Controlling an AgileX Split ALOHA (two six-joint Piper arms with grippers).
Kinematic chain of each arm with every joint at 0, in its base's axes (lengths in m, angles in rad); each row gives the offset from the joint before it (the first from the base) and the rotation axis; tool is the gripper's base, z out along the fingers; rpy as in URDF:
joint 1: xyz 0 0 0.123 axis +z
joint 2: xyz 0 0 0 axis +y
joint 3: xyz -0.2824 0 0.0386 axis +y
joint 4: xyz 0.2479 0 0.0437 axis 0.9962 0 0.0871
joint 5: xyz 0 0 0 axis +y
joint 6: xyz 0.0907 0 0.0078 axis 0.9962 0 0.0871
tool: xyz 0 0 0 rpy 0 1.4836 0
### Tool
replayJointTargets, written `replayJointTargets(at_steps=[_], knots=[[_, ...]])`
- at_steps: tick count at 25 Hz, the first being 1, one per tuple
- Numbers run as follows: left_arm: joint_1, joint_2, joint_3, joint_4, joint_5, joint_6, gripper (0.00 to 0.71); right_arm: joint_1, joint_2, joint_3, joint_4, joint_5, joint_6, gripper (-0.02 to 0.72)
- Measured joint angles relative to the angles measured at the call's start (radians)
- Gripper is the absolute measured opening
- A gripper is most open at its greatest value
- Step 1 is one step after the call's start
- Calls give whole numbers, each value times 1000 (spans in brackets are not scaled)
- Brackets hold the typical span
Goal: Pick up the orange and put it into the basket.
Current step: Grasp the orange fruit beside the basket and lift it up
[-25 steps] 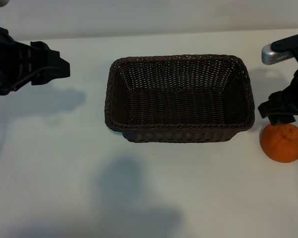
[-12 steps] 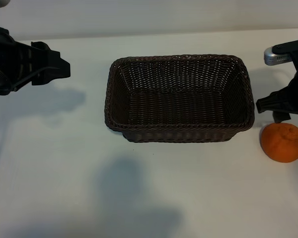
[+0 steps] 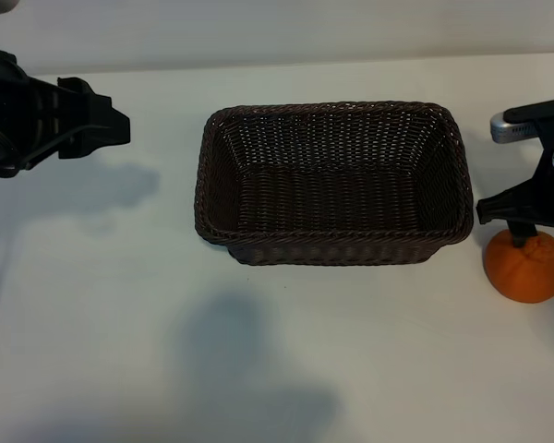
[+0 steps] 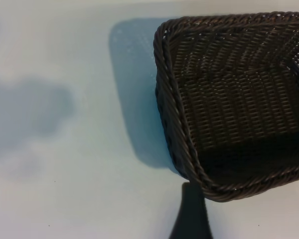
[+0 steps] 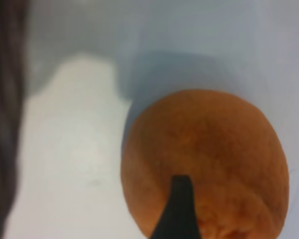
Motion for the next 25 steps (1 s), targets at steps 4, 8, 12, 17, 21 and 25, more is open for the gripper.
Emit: replayJointTargets(at_steps=[4, 8, 12, 17, 21, 25], knots=[[0, 0, 0, 0, -1, 0, 590, -20, 10, 0, 41, -11, -41, 590], [0, 0, 0, 0, -3, 0, 590, -20, 10, 0, 92, -26, -79, 517], [0, 0, 0, 0, -3, 0, 590, -20, 11, 12, 98, -45, -83, 423], [0, 0, 0, 0, 1, 0, 590, -20, 43, 20, 98, -45, -83, 388], [0, 0, 0, 0, 3, 0, 590, -20, 57, 31, 98, -44, -85, 256], [0, 0, 0, 0, 3, 0, 590, -20, 57, 31, 98, -44, -92, 92]])
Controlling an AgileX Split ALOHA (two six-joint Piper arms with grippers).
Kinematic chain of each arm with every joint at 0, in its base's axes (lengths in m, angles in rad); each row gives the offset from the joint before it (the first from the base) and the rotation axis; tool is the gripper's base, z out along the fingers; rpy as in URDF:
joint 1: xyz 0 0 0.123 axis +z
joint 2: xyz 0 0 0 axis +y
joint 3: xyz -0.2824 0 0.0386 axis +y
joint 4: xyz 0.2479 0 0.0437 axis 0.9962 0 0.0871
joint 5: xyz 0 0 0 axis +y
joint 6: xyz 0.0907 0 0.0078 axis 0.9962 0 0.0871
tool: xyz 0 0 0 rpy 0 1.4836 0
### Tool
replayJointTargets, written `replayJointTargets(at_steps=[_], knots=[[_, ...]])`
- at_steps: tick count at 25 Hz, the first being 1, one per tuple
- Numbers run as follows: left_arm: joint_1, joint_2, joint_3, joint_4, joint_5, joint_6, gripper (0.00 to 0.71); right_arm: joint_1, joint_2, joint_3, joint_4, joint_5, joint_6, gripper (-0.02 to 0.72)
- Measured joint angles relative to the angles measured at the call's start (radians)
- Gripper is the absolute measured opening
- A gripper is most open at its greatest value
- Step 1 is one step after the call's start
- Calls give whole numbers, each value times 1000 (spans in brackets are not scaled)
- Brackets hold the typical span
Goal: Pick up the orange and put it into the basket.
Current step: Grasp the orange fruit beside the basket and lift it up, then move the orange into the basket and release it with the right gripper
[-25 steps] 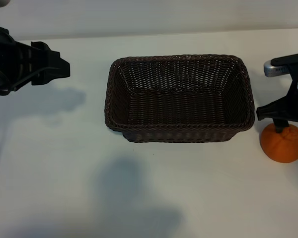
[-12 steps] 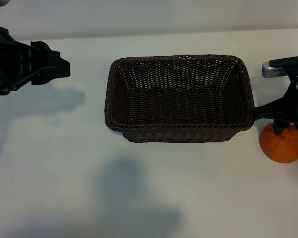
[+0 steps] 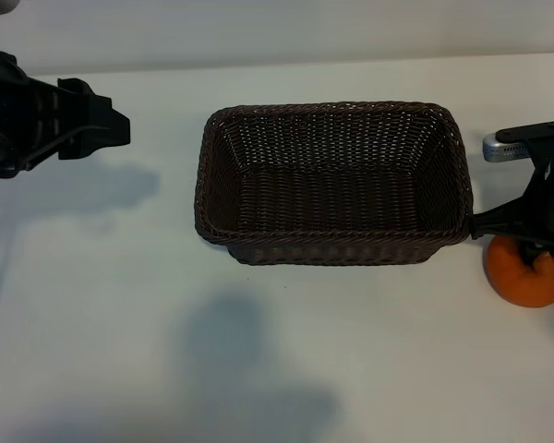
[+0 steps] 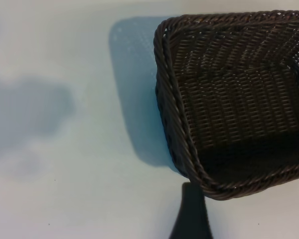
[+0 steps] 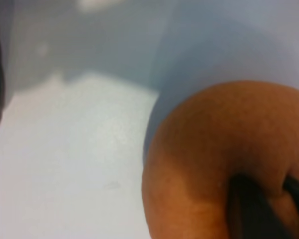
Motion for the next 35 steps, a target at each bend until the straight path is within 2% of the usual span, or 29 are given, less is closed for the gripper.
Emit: replayJointTargets(at_steps=[15, 23, 26, 28, 30, 35], knots=[[0, 0, 0, 0, 1, -1, 590, 0, -135, 2, 2, 12, -13, 82], [0, 0, 0, 0, 4, -1, 589, 0, -278, -80, -19, 133, -32, 80], [0, 0, 0, 0, 4, -1, 589, 0, -318, -140, -1, 156, -45, 80], [0, 0, 0, 0, 5, -1, 589, 0, -333, -181, 43, 173, -75, 80], [0, 0, 0, 0, 5, -1, 589, 0, -338, -211, 112, 184, -125, 80], [0, 0, 0, -3, 5, -1, 589, 11, -337, -233, 385, 172, -315, 80]])
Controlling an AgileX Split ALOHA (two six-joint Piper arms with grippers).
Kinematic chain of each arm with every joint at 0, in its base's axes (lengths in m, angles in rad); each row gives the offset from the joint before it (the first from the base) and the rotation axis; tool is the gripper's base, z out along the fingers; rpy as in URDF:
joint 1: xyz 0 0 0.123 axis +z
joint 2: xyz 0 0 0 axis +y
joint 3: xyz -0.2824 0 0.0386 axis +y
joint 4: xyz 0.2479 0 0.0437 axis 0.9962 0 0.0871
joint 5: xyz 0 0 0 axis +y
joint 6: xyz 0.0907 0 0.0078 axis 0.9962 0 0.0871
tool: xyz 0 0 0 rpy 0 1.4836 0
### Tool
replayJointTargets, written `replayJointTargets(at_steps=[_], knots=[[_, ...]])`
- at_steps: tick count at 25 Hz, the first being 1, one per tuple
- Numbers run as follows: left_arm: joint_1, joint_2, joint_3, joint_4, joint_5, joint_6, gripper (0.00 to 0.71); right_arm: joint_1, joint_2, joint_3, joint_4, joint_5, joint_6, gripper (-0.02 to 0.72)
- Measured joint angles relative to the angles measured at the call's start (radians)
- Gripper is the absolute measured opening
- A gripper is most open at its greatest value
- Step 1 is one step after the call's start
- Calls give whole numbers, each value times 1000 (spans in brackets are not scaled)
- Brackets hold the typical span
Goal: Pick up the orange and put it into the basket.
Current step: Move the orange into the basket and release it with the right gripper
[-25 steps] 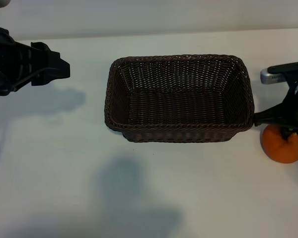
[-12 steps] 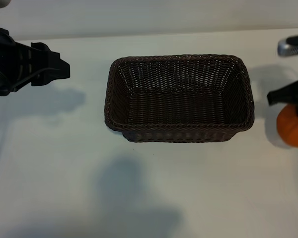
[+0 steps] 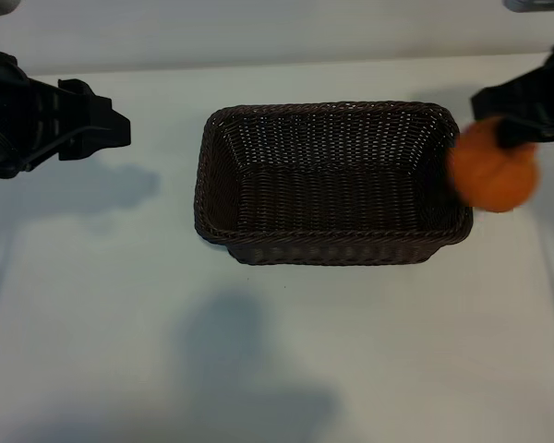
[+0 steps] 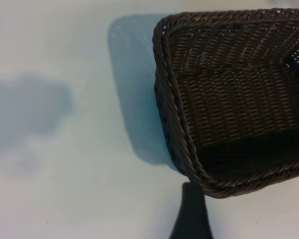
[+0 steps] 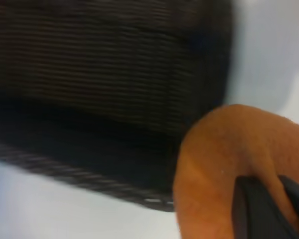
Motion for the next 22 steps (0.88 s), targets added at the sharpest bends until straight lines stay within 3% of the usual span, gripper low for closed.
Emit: replayJointTargets(at_steps=[3, 6, 10, 19, 22], knots=[[0, 0, 0, 0, 0, 0, 589, 49, 5, 0, 115, -40, -70, 80], [0, 0, 0, -6, 0, 0, 589, 128, 35, -2, 170, -121, -112, 78], [0, 0, 0, -19, 0, 0, 589, 204, 119, -28, 174, -169, -146, 76], [0, 0, 0, -23, 2, 0, 589, 223, 348, -196, 132, -149, -165, 76], [0, 0, 0, -23, 2, 1, 589, 223, 400, -249, 124, -111, -162, 93]])
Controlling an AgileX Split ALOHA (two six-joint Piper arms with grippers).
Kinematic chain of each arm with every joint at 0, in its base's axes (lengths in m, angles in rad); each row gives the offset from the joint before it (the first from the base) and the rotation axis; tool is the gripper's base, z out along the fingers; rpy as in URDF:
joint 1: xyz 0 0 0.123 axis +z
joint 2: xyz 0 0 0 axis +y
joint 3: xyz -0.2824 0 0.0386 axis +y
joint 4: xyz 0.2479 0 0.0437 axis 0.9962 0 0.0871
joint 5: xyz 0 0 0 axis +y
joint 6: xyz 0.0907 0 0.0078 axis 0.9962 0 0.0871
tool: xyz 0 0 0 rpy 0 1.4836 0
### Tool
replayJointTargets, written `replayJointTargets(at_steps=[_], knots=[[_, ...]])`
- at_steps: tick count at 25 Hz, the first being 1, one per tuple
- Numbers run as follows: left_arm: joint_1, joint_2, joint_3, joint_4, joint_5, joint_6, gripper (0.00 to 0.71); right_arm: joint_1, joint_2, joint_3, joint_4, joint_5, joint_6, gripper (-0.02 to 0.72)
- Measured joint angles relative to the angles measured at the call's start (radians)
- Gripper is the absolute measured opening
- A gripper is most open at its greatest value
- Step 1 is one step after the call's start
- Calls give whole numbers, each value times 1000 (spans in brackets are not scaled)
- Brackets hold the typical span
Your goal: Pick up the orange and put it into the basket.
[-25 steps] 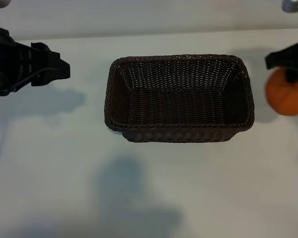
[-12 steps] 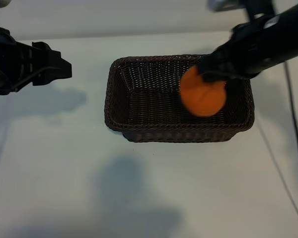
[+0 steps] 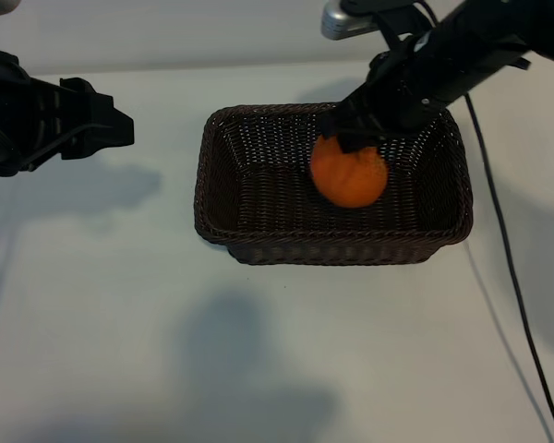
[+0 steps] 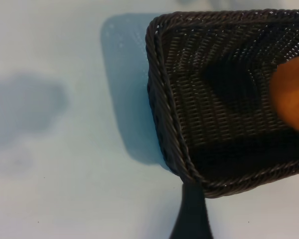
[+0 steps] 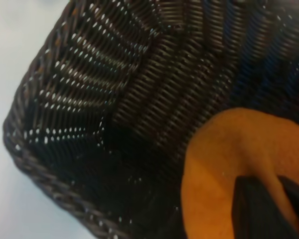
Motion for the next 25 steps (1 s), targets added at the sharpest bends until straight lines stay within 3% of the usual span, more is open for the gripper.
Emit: replayJointTargets(at_steps=[2, 4, 8, 10, 14, 21, 25], knots=[[0, 0, 0, 0, 0, 1, 589, 0, 25, -23, -9, 34, 12, 144], [0, 0, 0, 0, 0, 1, 589, 0, 36, -42, -28, 64, 17, 248], [0, 0, 0, 0, 0, 2, 589, 0, 31, -80, -57, 113, 20, 581], [0, 0, 0, 0, 0, 3, 589, 0, 23, -93, -65, 129, 29, 675], [0, 0, 0, 0, 0, 7, 589, 0, -4, -98, -88, 158, 54, 696], [0, 0, 0, 0, 0, 19, 589, 0, -102, -98, -131, 285, 67, 608], [0, 0, 0, 0, 0, 20, 589, 0, -184, -98, -158, 337, 71, 596]])
